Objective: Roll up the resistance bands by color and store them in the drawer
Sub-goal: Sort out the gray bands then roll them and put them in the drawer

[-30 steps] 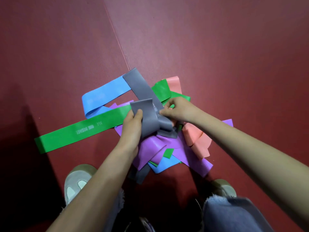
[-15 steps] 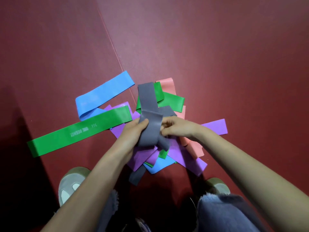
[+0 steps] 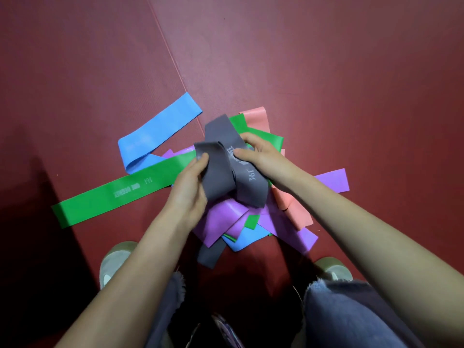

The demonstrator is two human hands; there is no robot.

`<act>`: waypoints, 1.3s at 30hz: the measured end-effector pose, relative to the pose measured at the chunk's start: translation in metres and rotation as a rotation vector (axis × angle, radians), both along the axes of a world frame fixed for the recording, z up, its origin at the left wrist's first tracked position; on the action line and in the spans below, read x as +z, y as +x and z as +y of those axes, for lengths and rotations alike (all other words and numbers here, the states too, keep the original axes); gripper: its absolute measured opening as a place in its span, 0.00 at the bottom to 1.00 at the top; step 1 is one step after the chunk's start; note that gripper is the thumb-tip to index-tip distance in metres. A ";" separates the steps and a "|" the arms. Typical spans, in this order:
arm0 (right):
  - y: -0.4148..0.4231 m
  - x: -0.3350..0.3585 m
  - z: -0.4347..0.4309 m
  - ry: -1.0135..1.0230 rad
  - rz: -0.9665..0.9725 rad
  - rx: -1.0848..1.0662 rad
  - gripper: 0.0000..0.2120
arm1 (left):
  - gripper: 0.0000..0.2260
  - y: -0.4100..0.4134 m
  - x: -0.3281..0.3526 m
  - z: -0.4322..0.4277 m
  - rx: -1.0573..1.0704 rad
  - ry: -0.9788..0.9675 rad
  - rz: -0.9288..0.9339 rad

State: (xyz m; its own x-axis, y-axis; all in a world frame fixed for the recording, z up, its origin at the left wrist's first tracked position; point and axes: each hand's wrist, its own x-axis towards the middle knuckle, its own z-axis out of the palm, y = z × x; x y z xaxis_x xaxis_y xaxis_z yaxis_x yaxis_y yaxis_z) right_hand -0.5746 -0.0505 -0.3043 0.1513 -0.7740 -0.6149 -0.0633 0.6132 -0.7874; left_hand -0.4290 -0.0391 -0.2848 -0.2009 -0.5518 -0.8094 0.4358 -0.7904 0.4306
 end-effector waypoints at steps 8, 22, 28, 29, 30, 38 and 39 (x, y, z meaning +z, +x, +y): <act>-0.024 0.015 0.018 0.229 -0.057 0.225 0.06 | 0.11 -0.003 0.001 0.010 -0.209 -0.051 -0.031; -0.021 0.019 -0.004 0.224 -0.245 -0.481 0.09 | 0.10 -0.015 0.006 0.012 -0.325 -0.204 -0.053; -0.014 0.030 -0.002 0.078 -0.117 -0.538 0.08 | 0.09 -0.014 0.014 -0.007 0.008 -0.146 -0.073; -0.011 0.035 0.000 0.037 -0.122 -0.505 0.10 | 0.10 -0.015 0.015 -0.008 0.030 -0.153 -0.095; -0.007 0.039 0.003 0.011 -0.129 -0.463 0.10 | 0.10 -0.016 0.016 -0.008 0.048 -0.157 -0.124; 0.030 0.046 0.015 -0.062 -0.071 -0.402 0.08 | 0.09 -0.024 0.018 -0.002 -0.014 -0.199 -0.187; 0.032 0.044 0.015 -0.084 -0.013 -0.423 0.09 | 0.10 -0.024 0.018 -0.001 -0.022 -0.205 -0.172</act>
State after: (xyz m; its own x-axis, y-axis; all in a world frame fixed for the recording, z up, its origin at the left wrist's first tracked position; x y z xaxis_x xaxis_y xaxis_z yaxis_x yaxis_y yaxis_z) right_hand -0.5421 -0.0357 -0.2599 -0.1828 -0.8167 -0.5474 0.1906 0.5167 -0.8347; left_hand -0.4533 -0.0405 -0.2666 -0.0837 -0.7051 -0.7042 0.3263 -0.6871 0.6492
